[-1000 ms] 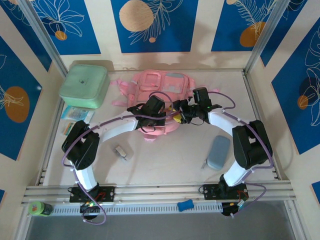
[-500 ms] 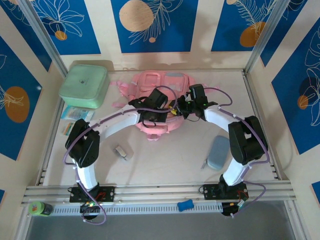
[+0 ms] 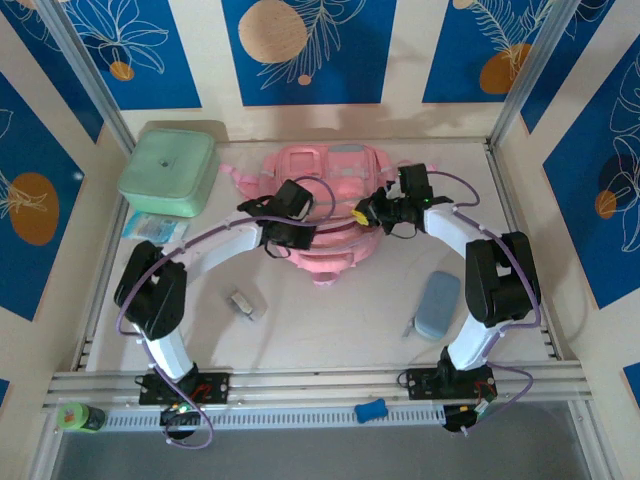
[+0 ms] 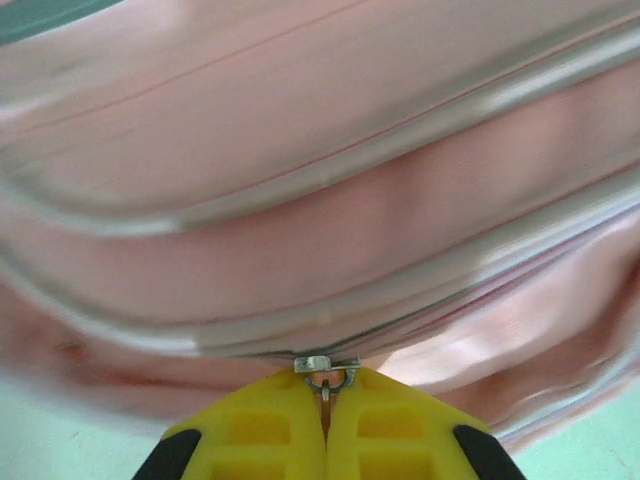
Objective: Pack the student bag
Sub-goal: Unzip the student bag at the center of the table.
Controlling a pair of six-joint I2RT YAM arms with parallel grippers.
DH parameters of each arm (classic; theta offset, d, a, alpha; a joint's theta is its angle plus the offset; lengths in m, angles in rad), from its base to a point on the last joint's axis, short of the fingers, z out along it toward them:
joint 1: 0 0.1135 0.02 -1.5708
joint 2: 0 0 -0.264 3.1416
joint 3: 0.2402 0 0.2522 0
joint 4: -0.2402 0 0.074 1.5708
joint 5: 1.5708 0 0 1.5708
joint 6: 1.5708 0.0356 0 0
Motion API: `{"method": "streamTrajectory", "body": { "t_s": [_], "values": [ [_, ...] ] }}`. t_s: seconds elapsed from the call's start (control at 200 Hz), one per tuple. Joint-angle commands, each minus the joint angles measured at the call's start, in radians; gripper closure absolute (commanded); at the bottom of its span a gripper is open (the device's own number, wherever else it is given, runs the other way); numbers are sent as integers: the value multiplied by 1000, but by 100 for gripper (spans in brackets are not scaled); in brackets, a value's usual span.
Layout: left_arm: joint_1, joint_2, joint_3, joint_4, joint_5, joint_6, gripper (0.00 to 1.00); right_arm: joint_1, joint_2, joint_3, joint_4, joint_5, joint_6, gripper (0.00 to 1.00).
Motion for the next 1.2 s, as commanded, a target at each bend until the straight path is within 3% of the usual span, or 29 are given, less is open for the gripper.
{"method": "streamTrajectory", "body": {
  "t_s": [0.0,0.145,0.3,0.395,0.47,0.52,0.605,0.74,0.81,0.98,1.196],
  "values": [
    [26,-77,-59,-77,10,18,100,-94,1,78,-31,63,-63,100],
    [0,-116,-105,66,104,-52,100,-71,4,91,-46,32,-63,99],
    [-58,-86,-69,158,118,-86,100,19,-29,-2,57,15,51,53],
    [-79,-50,-24,163,113,-91,100,111,-47,-28,82,82,106,41],
    [-87,-39,-18,184,112,-104,100,179,-56,-31,84,169,132,38],
    [-89,-37,-20,197,125,-112,100,203,-56,-34,89,219,141,40],
    [-92,-43,-27,193,117,-114,100,206,-48,-32,91,241,146,53],
    [-90,-80,-66,167,81,-82,100,185,-63,-24,45,237,103,89],
    [-85,-106,-91,142,55,-45,100,165,-88,-23,17,225,59,99],
    [-41,-169,-193,101,-39,22,100,60,-134,-31,-35,114,-17,100],
    [100,-188,-289,211,-10,82,100,-43,-138,-21,-44,-48,-60,100]
  ]
}}
